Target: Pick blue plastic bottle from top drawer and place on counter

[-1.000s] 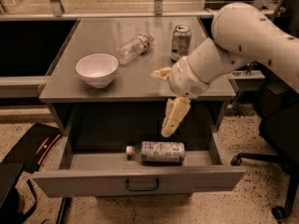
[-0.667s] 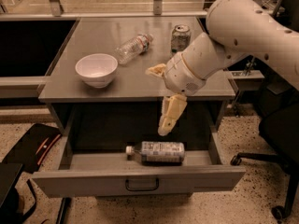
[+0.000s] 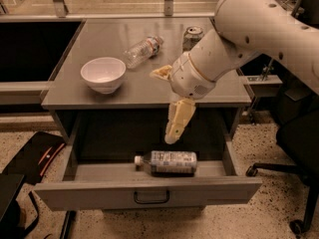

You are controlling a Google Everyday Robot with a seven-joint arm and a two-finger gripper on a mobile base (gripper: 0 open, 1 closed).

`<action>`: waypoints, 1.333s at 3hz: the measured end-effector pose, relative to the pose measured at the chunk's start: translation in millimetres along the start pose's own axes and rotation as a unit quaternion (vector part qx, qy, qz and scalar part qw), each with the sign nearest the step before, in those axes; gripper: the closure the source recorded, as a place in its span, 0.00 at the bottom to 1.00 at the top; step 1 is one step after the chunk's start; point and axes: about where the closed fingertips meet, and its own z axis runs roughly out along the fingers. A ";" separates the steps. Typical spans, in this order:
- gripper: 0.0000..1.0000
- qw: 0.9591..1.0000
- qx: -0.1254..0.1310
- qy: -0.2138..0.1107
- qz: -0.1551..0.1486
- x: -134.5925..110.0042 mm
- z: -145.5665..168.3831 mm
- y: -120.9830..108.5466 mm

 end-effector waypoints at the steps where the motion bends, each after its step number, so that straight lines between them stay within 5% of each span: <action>1: 0.00 0.999 0.012 0.010 -0.046 -37.4 -15.5 15.1; 2: 0.00 0.993 0.057 0.030 -0.100 -86.4 -37.0 59.4; 3: 0.00 0.990 0.079 0.063 -0.097 -86.4 -54.9 82.4; 4: 0.00 0.990 0.080 0.063 -0.098 -87.4 -55.6 82.0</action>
Offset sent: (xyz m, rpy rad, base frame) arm -0.2202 0.0322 0.1837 -0.1663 -0.5871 0.0132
